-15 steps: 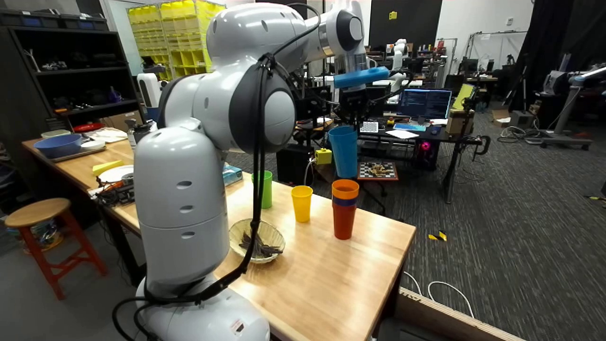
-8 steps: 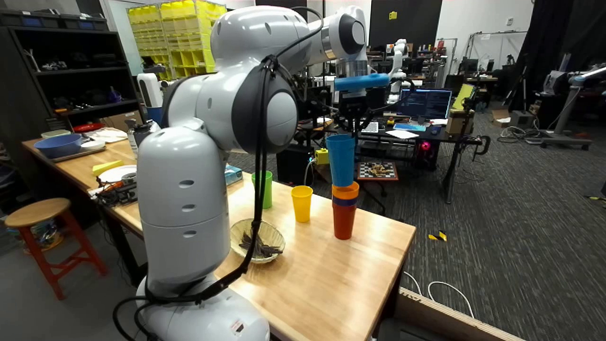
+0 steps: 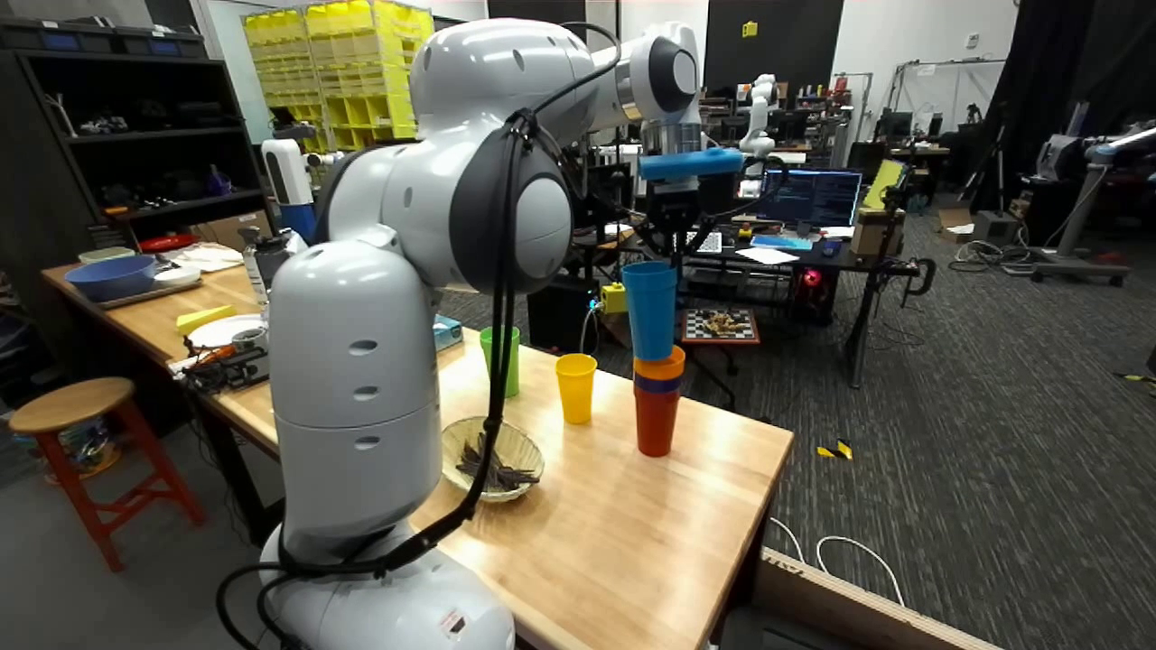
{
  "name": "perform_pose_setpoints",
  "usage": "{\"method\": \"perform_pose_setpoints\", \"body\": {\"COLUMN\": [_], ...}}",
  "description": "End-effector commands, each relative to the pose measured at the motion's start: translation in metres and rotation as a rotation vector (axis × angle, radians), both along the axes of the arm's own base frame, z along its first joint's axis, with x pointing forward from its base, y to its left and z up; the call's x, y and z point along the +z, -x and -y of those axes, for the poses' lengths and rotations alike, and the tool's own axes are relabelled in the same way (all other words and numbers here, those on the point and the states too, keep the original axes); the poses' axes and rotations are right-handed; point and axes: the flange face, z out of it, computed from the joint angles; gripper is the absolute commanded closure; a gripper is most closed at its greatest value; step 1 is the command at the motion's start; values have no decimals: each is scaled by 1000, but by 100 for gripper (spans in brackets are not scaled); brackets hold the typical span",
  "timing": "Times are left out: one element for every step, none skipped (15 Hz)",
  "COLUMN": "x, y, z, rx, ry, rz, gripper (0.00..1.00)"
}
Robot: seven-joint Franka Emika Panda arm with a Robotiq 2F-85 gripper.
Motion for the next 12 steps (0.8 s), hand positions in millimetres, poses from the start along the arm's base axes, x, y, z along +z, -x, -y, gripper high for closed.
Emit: {"method": "perform_pose_setpoints", "body": {"x": [-1,-2,-3,-4,-5,-7,-10,-12,-13,-15,-17,-18], "y": [-4,-5,-7,-8,-10,-11,-12,-12,-13,-12,-13,-14], "z": [6,6,7,7,7,7,7,6,5,7,8,7], "rx": [17,17,18,19,22,25,29,33,39,43,49,51], "ry": [-20,-20,-21,-23,-26,-30,-37,-42,-49,-55,-60,-64], "rz": [21,24,25,26,27,25,20,16,15,14,12,10], "gripper": [99,99,99,99,99,99,99,99,99,99,99,99]}}
